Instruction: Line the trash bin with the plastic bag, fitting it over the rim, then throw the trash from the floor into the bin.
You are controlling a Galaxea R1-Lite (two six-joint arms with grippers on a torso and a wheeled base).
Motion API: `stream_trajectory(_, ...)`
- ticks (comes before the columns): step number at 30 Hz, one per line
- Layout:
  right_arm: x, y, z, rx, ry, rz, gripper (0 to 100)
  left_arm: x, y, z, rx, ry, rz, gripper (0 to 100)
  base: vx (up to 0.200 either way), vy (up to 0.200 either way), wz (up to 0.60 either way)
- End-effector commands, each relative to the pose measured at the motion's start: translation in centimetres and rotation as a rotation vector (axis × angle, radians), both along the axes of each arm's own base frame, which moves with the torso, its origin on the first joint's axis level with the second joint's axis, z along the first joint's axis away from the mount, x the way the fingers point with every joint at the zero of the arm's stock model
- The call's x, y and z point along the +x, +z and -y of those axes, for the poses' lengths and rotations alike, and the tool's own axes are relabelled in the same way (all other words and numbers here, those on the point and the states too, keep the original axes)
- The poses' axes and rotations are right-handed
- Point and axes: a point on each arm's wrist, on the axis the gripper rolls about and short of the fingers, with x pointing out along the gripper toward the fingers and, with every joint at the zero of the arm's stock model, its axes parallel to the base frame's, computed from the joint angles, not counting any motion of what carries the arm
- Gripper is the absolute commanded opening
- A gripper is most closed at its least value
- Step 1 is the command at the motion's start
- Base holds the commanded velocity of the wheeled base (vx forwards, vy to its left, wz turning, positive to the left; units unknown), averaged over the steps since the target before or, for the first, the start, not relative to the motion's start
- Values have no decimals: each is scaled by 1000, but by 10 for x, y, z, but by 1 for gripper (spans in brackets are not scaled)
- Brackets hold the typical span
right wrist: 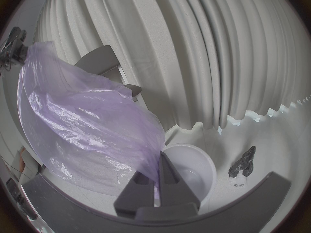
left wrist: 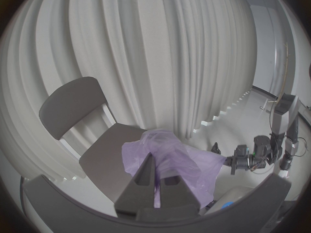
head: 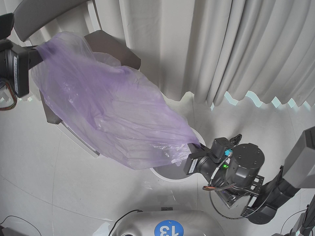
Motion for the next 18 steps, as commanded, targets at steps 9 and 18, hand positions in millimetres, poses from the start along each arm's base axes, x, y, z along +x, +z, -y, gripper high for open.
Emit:
stream_trajectory(9, -12, 23, 54, 33, -75, 40, 0, 8, -32, 5, -68, -120, -172, 0, 0, 0, 0)
stream_trajectory(18, -39, 34, 78, -54, -3, 64, 0, 14, -66, 13, -77, -165, -285, 0, 0, 0, 0)
